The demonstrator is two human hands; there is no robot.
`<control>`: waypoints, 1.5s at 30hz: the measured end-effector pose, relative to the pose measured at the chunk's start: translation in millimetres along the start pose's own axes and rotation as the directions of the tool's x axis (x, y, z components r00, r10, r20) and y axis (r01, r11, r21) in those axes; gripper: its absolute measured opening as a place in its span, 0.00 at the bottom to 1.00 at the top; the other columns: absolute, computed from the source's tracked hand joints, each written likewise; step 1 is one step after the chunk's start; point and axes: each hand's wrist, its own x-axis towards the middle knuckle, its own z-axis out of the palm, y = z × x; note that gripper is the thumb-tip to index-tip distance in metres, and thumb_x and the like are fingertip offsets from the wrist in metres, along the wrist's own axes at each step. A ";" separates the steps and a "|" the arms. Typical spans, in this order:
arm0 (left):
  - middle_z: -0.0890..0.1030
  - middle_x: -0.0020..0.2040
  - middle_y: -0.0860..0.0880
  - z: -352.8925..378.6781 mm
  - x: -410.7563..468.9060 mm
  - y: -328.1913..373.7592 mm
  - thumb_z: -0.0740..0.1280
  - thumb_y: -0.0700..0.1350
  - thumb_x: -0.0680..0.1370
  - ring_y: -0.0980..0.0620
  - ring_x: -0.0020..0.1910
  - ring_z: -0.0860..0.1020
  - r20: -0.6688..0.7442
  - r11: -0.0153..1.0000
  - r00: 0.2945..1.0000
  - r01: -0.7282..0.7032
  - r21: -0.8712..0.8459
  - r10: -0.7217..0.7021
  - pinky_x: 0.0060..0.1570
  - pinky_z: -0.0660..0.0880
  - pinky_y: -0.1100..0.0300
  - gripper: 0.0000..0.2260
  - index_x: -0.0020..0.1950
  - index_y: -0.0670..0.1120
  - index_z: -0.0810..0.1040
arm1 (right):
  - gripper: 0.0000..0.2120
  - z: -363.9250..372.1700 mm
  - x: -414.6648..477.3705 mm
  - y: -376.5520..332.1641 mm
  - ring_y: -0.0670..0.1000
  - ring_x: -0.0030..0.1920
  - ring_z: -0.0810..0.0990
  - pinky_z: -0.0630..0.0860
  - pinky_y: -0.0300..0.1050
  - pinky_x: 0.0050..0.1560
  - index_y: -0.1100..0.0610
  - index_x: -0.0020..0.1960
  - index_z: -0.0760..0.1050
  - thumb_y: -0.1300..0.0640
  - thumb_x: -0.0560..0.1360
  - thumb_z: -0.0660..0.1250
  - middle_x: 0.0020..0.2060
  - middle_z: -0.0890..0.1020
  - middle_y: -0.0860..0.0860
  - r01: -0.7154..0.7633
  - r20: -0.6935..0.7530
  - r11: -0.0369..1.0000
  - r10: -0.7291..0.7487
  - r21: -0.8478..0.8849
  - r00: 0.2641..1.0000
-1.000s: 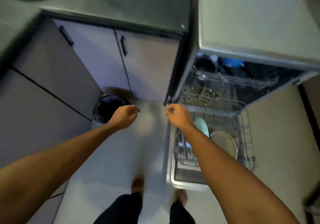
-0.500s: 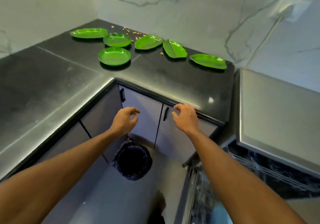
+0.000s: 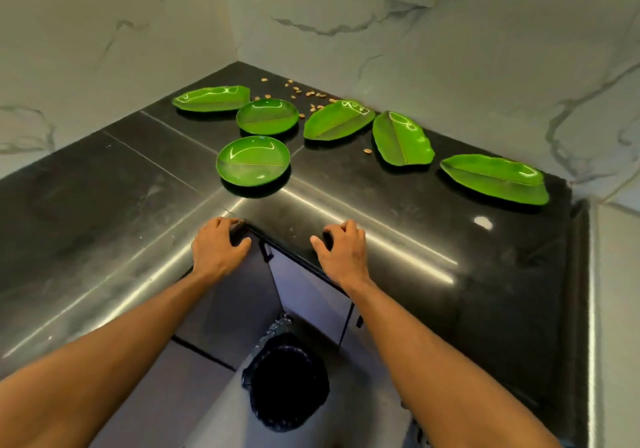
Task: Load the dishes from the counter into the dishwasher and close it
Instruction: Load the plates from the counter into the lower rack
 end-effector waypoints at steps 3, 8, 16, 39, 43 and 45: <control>0.78 0.57 0.48 -0.8 28.6 -20.8 0.65 0.62 0.68 0.44 0.58 0.76 -0.012 1.000 1.000 -0.008 0.000 0.008 0.59 0.72 0.45 0.25 0.60 0.50 0.77 | 0.23 23.1 36.9 -23.7 0.55 0.55 0.70 0.73 0.51 0.58 0.55 0.59 0.77 0.37 0.77 0.64 0.54 0.72 0.53 0.011 -0.006 1.000 -0.011 0.000 1.000; 0.76 0.63 0.50 -0.1 70.6 -35.6 0.63 0.70 0.70 0.47 0.64 0.73 0.003 0.999 0.999 -0.036 0.027 0.036 0.68 0.64 0.36 0.31 0.64 0.51 0.74 | 0.28 50.5 95.5 -56.8 0.58 0.59 0.71 0.71 0.53 0.63 0.56 0.63 0.76 0.34 0.76 0.62 0.57 0.74 0.55 -0.072 0.036 0.996 0.070 0.045 0.997; 0.41 0.81 0.50 -1.5 133.3 -37.8 0.60 0.83 0.55 0.47 0.79 0.39 0.298 0.979 0.939 0.127 0.161 -0.171 0.74 0.39 0.35 0.65 0.81 0.50 0.41 | 0.27 78.0 184.7 -108.1 0.61 0.62 0.76 0.71 0.52 0.63 0.55 0.62 0.77 0.36 0.74 0.66 0.59 0.79 0.57 -0.313 0.012 0.929 0.317 0.200 0.948; 0.35 0.80 0.47 -9.8 122.9 -26.9 0.62 0.80 0.61 0.44 0.78 0.34 0.403 0.986 0.908 0.059 0.154 -0.117 0.70 0.34 0.33 0.62 0.80 0.47 0.38 | 0.18 33.3 130.6 -80.5 0.56 0.52 0.77 0.67 0.43 0.47 0.64 0.61 0.79 0.52 0.83 0.60 0.51 0.80 0.57 -0.581 0.088 0.709 0.601 0.401 0.794; 0.42 0.81 0.45 -2.5 115.5 -34.2 0.58 0.79 0.67 0.43 0.79 0.39 0.326 0.990 0.944 0.001 0.140 -0.047 0.71 0.36 0.34 0.55 0.81 0.46 0.44 | 0.18 14.8 81.5 -64.0 0.58 0.55 0.77 0.68 0.44 0.49 0.64 0.62 0.78 0.52 0.82 0.59 0.54 0.81 0.58 -0.610 0.066 0.659 0.654 0.439 0.754; 0.48 0.81 0.45 3.5 102.3 -38.2 0.56 0.74 0.73 0.43 0.80 0.44 0.255 0.988 0.966 -0.071 0.137 0.035 0.74 0.40 0.35 0.46 0.81 0.47 0.51 | 0.18 6.3 56.4 -54.0 0.55 0.51 0.75 0.66 0.42 0.47 0.65 0.61 0.78 0.53 0.83 0.59 0.51 0.79 0.56 -0.617 0.062 0.648 0.665 0.446 0.744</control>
